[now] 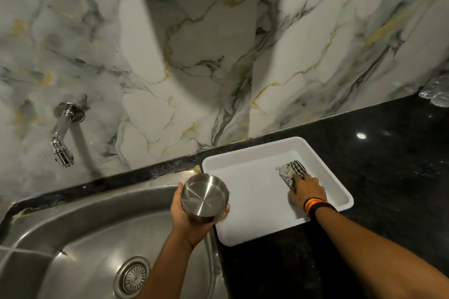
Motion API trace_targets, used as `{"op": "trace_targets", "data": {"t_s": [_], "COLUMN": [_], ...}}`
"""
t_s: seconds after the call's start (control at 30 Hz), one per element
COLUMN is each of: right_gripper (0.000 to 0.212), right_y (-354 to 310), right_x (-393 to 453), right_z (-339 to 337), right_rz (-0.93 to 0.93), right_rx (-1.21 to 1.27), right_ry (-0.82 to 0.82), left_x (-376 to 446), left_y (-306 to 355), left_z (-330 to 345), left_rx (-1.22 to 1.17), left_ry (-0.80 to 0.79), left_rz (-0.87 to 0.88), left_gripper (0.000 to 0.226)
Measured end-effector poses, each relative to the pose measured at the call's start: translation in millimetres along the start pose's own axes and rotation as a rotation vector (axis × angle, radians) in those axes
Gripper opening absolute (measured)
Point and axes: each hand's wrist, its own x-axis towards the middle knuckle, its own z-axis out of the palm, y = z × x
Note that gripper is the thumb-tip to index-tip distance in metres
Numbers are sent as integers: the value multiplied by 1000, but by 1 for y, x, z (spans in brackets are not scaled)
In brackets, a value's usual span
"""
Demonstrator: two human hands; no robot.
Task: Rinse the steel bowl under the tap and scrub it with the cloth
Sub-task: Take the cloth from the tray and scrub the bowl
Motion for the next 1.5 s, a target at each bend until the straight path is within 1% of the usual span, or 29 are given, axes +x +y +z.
{"op": "trace_targets", "data": {"t_s": [0.1,0.17,0.23,0.3,0.4,0.43,0.47,0.5,0.53,0.57,0.6,0.63,0.67,0.7,0.77,0.8,0.87,0.9,0.97,1.0,1.03,1.07,1.1,1.17,1.23,1.3,1.4,1.47,1.5], "right_gripper": [48,42,36,28,10,8,10,16,21,22,19,13,15,21,27,29,35,37,36,32,25,20,20,31,37,33,32,32,33], "right_y": [5,8,12,10,-16,-28,-42,-56,-70,-85,-99,-114,-130,-145,-177,-192,-215,-225,-240,-245,-247,-251,-255,-263,-272,-283,-298,-303,-304], "right_x": [15,22,27,24,2,-9,-22,-36,-50,-67,-84,-100,-115,-127,-156,-171,-201,-214,-233,-242,-251,-261,-270,-282,-292,-301,-304,-298,-295], "right_z": [2,-2,-9,-16,-29,-34,-38,-42,-48,-54,-60,-67,-72,-77,-81,-80,-73,-64,-44,-35,-29,-26,-24,-23,-24,-25,-28,-32,-34], "right_rz": [-7,6,83,194,314,337,337,305,236,124,-2,-132,-241,-320,-445,-554,-785,-860,-959,-992,-997,-981,-951,-878,-827,-783,-747,-790,-844], "right_rx": [-18,3,152,460,1063,1266,1468,1668,1859,2028,2140,2193,2188,2139,1946,1807,1452,1221,695,492,376,326,293,208,206,228,222,285,324], "right_ry": [57,73,91,105,100,79,38,-32,-135,-267,-398,-494,-523,-482,-241,-121,77,165,351,417,436,424,402,323,235,189,223,236,220], "left_x": [8,5,-2,-12,-27,-33,-39,-45,-49,-56,-62,-68,-75,-80,-92,-98,-108,-113,-121,-124,-126,-128,-130,-134,-137,-140,-139,-139,-140], "left_y": [-2,-2,1,5,11,14,16,19,21,25,27,30,33,35,42,46,53,58,66,70,73,75,77,78,80,81,85,94,100], "left_z": [1,6,10,13,10,9,7,4,2,-1,-4,-7,-10,-14,-23,-27,-34,-39,-49,-56,-61,-68,-74,-83,-91,-94,-93,-93,-93], "left_rx": [-5,3,-2,-5,7,10,14,21,31,39,51,65,78,82,94,107,115,112,115,126,139,151,165,189,193,223,257,273,276], "left_ry": [44,60,51,43,32,24,12,-1,-12,-20,-27,-38,-57,-73,-89,-95,-106,-101,-95,-88,-67,-42,-24,2,-3,-17,-61,-84,-102], "left_rz": [3,4,-1,8,53,67,77,82,81,82,86,90,93,88,90,96,102,103,105,108,112,115,111,91,69,54,30,34,35], "left_gripper": [81,85,91,93,89,87,86,85,84,84,83,81,79,79,79,78,74,71,71,74,77,79,80,81,84,84,78,73,70]}}
